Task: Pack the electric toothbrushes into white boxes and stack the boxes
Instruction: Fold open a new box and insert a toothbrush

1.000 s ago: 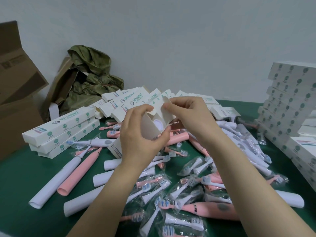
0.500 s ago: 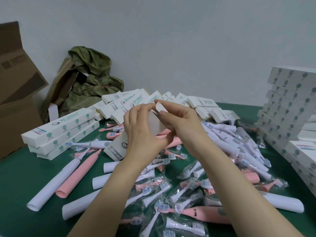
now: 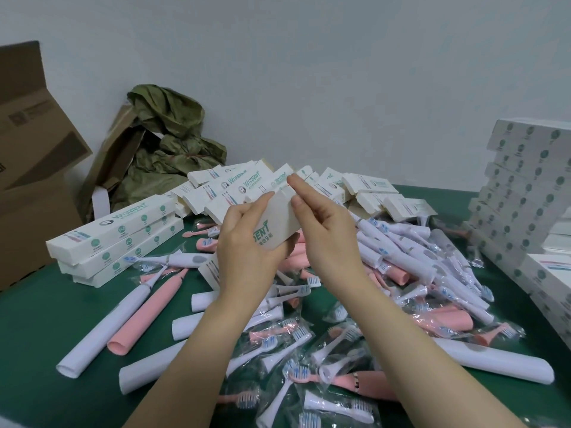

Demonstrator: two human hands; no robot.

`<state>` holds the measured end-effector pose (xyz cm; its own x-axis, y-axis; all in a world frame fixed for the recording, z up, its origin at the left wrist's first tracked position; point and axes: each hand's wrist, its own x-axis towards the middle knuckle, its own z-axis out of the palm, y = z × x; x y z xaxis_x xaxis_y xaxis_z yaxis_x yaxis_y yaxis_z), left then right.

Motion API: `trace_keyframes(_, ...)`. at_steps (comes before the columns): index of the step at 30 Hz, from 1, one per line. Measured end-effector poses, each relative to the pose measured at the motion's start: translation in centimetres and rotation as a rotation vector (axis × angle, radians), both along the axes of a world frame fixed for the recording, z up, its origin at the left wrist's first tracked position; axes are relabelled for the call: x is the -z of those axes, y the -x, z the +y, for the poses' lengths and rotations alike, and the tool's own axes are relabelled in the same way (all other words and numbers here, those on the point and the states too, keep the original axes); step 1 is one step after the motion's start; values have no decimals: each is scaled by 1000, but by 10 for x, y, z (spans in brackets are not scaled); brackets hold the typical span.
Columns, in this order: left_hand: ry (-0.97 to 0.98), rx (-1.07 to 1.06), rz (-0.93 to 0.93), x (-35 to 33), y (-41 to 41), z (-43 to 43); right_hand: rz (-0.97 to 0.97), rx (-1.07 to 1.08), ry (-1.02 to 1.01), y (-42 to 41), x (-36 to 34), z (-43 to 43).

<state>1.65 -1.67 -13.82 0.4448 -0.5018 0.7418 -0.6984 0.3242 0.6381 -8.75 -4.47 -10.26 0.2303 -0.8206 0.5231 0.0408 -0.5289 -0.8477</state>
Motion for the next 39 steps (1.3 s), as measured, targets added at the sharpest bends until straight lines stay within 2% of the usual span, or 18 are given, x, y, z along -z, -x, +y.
trace_keyframes(11,48,34,55,-2,7,-1,223,160,358,-6,17,3)
trace_keyframes(20,45,31,55,6,-1,-2,443,219,482,-8,14,9)
trace_keyframes(23,31,38,38,8,-3,-3,430,173,425,-12,18,11)
trace_keyframes(26,-116,52,-18,13,-9,-7,416,96,309,-10,26,5)
trace_keyframes(29,-250,84,-210,11,-7,-12,246,177,155,-3,28,-4)
trace_keyframes(34,-130,-109,-557,-44,-7,-24,2,287,-68,18,29,-16)
trace_keyframes(36,-153,-139,-529,-73,-29,-28,61,264,-114,24,35,-14)
trace_keyframes(39,-339,-213,-502,-103,-83,-32,461,246,-120,25,50,-14)
